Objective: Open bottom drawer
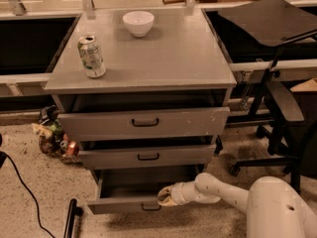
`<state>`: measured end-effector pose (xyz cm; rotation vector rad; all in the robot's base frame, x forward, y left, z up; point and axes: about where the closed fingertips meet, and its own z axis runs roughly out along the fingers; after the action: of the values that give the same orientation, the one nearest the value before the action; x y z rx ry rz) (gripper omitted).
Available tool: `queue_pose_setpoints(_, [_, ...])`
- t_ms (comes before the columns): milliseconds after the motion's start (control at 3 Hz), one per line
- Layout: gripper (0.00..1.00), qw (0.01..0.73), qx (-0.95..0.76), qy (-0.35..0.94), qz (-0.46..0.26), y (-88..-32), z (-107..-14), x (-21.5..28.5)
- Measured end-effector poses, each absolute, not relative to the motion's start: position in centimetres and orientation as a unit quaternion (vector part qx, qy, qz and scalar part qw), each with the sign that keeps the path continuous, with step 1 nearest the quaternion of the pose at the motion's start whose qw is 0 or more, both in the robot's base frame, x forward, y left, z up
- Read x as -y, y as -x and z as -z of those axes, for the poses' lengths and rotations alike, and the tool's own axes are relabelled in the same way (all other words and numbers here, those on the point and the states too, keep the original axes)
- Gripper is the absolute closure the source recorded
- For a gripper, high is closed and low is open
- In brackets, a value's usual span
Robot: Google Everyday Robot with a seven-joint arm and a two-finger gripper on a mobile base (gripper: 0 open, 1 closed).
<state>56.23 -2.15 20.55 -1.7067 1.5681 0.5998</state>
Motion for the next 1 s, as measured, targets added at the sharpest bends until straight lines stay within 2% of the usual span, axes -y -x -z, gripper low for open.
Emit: queue_pose_setpoints(1000, [0.11,0.362,-0.603,0.669,-0.241,-55.73,-20.66,2.52])
